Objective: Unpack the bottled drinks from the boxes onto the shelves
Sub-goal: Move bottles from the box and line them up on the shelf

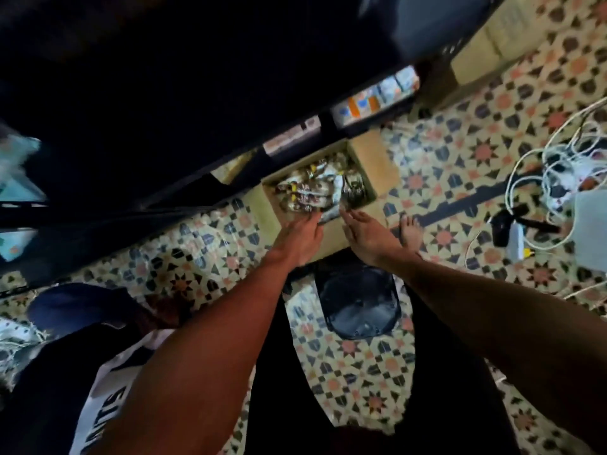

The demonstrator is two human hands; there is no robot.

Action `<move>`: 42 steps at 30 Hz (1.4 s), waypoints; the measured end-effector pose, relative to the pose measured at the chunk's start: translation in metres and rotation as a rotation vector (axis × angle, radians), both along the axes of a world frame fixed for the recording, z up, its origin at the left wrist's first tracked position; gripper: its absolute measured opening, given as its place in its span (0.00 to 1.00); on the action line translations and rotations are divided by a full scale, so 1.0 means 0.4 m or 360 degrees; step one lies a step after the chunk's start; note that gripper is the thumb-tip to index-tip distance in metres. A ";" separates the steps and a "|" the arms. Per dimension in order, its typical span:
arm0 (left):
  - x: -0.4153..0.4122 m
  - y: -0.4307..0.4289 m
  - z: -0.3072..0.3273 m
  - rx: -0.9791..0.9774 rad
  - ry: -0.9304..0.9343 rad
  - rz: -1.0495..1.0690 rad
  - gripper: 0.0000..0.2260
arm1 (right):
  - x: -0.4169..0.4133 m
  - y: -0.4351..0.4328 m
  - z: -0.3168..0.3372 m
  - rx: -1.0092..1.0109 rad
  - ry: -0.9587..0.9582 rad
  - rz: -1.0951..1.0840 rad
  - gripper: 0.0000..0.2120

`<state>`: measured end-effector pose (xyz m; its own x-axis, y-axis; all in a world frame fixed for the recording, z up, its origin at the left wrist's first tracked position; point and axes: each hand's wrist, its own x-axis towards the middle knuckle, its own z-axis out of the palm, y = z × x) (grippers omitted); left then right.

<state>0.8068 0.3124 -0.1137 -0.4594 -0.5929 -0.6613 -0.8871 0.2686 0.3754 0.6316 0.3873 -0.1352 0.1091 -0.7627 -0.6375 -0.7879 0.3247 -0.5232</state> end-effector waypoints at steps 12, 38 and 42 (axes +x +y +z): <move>-0.011 -0.048 -0.637 0.0238 -0.0215 0.0113 0.18 | -0.042 -0.110 -0.586 0.0163 -0.0050 0.0057 0.21; 0.016 -0.238 -1.094 0.0547 0.0210 0.2234 0.21 | -0.008 -0.228 -1.075 0.0415 0.0232 0.0457 0.32; -0.028 -0.244 -1.066 0.0423 0.0439 0.2303 0.34 | -0.035 -0.237 -1.022 0.0451 0.0175 0.0283 0.37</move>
